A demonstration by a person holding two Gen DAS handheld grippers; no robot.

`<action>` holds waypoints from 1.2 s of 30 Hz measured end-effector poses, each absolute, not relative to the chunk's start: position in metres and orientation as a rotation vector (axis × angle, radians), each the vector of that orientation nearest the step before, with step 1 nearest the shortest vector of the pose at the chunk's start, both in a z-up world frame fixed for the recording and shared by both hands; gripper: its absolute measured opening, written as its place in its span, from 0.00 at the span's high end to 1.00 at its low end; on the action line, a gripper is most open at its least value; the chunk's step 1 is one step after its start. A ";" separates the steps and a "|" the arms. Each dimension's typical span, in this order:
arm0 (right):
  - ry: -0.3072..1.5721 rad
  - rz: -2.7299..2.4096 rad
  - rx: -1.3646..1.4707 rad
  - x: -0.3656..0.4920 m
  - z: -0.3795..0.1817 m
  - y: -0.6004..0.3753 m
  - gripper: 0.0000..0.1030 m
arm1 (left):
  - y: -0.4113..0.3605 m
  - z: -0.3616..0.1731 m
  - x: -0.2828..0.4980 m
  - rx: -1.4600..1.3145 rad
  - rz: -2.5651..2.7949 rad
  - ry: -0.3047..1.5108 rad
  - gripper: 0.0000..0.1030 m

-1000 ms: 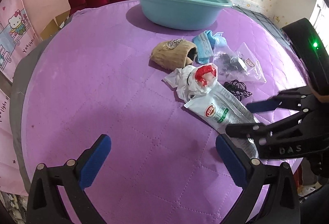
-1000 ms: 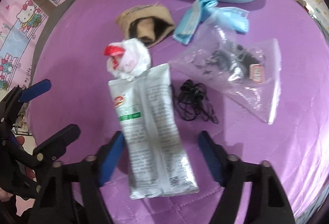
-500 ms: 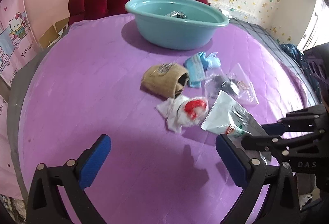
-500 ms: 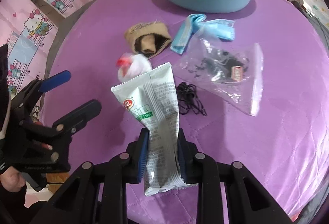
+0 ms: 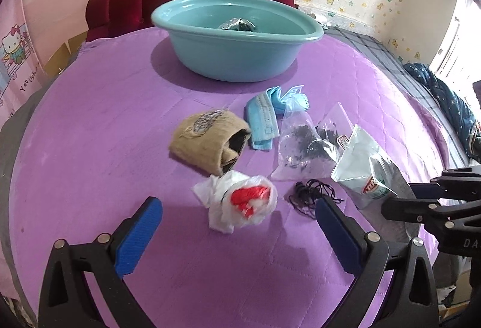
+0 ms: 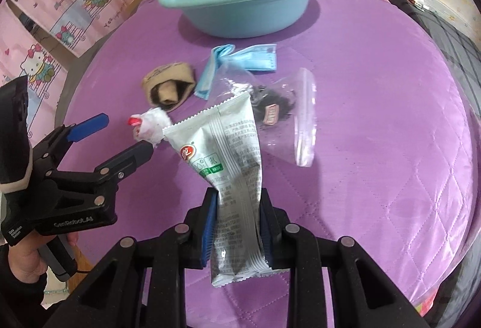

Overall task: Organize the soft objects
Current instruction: 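Grasp the white-green snack pouch with the right tool while the left tool grasps the white tissue, then carry the pouch and tissue into the teal basin and open both tools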

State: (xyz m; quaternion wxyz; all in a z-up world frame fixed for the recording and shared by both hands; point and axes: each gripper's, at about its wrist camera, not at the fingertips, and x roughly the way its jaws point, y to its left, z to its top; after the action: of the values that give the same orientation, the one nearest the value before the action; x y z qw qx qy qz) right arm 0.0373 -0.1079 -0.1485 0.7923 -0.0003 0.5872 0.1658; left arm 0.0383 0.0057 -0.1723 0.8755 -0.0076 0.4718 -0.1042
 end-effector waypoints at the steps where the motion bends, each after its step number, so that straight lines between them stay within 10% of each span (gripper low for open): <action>1: 1.261 0.355 0.003 0.038 -0.153 -0.112 0.73 | 0.003 -0.174 0.040 -0.011 -0.222 0.989 0.02; 5: 1.249 0.347 0.004 0.035 -0.149 -0.120 0.73 | -0.006 -0.176 0.043 0.019 -0.214 0.976 0.26; 7: 1.248 0.341 0.011 0.035 -0.150 -0.124 0.73 | -0.008 -0.175 0.043 0.018 -0.221 0.973 0.78; 36: 1.230 0.350 0.008 0.052 -0.111 -0.123 0.73 | 0.000 -0.112 0.020 0.011 -0.250 0.988 0.86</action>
State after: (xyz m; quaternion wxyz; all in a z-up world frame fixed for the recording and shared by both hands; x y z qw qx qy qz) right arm 0.0522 -0.1231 -0.1108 0.8026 0.0039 0.5738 0.1632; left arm 0.0204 0.0000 -0.1123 0.8730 0.0050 0.4729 -0.1194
